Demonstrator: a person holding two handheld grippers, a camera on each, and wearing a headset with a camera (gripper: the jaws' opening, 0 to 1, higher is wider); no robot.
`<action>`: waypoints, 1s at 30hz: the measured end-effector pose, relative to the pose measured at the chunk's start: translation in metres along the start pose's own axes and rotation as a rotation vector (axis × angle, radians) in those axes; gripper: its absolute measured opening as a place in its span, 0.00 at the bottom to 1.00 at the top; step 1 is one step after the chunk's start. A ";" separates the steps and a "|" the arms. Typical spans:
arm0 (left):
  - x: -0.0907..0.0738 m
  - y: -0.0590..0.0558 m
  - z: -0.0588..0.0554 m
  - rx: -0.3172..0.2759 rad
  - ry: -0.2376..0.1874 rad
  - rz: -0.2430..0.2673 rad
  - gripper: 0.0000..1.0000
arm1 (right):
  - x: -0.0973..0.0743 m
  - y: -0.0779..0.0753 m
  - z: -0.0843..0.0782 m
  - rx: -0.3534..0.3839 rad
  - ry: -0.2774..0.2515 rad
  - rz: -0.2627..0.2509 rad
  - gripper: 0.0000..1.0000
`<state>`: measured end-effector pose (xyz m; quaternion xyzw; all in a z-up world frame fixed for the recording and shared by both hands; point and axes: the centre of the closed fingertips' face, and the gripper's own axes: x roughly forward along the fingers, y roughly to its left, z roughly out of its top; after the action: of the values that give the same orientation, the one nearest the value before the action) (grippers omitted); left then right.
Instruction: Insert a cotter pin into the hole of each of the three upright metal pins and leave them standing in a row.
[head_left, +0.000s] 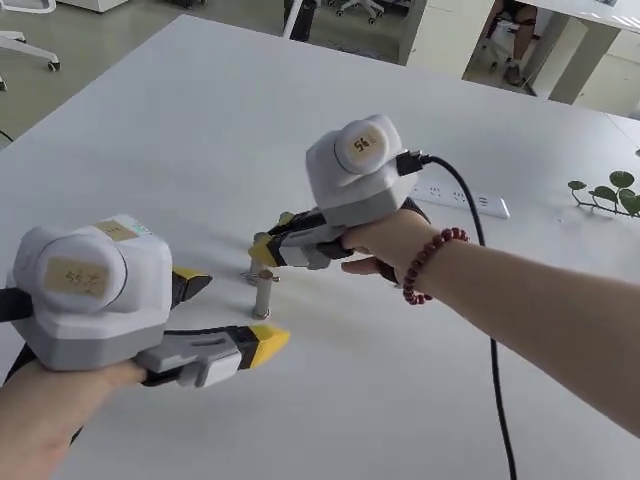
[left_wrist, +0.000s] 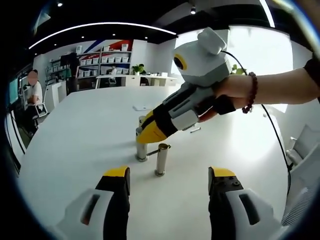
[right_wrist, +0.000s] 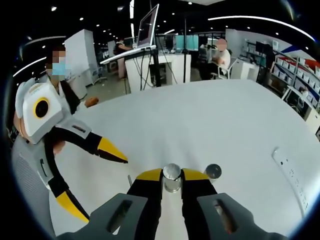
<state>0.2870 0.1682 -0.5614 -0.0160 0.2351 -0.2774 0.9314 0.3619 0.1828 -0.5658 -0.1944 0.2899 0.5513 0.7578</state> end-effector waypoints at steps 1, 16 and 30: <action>-0.001 -0.001 -0.001 -0.005 0.005 -0.006 0.63 | 0.000 0.001 0.000 -0.007 -0.002 -0.002 0.09; -0.007 -0.003 -0.001 0.028 0.003 -0.012 0.68 | -0.006 -0.005 -0.006 -0.012 0.025 -0.010 0.08; -0.016 -0.008 0.002 0.050 -0.002 -0.005 0.70 | -0.035 -0.012 -0.026 -0.012 0.038 -0.043 0.08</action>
<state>0.2719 0.1694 -0.5512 0.0066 0.2273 -0.2854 0.9310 0.3598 0.1375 -0.5629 -0.2156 0.2968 0.5326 0.7627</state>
